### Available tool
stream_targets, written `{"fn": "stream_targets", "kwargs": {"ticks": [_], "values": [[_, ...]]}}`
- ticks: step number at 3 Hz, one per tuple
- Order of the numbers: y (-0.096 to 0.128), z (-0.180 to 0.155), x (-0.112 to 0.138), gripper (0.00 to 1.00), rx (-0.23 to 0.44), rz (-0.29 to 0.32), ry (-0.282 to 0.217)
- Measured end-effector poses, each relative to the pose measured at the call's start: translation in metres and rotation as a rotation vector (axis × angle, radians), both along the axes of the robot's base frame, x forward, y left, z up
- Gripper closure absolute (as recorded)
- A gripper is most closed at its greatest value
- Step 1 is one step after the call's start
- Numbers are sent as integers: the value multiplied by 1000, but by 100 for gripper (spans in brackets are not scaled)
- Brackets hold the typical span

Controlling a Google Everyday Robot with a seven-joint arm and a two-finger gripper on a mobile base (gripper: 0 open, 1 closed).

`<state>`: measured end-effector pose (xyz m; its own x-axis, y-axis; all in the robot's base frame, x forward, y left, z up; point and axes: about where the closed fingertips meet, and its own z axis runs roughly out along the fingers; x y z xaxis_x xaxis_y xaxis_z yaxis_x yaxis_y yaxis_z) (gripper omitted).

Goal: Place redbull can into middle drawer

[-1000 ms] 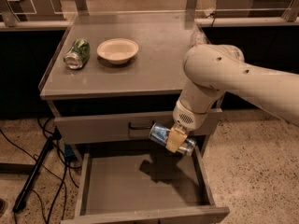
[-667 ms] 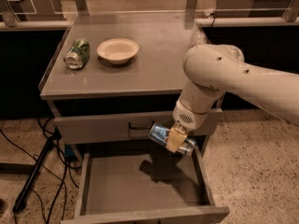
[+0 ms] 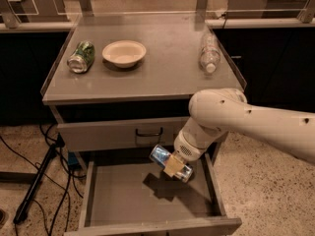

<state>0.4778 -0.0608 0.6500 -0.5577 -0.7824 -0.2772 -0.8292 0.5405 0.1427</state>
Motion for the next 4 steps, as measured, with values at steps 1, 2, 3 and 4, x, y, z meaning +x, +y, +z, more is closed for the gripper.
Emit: {"fn": "stream_targets", "kwargs": {"ticks": [1,2,3,4], "values": [[-2,1,0,100,-8,-7,10],[15,-37,-15,100,10,-19,55],[33,-72,-19,100,37,-29,80],[51,-102,-17,100,52,-32,119]]}}
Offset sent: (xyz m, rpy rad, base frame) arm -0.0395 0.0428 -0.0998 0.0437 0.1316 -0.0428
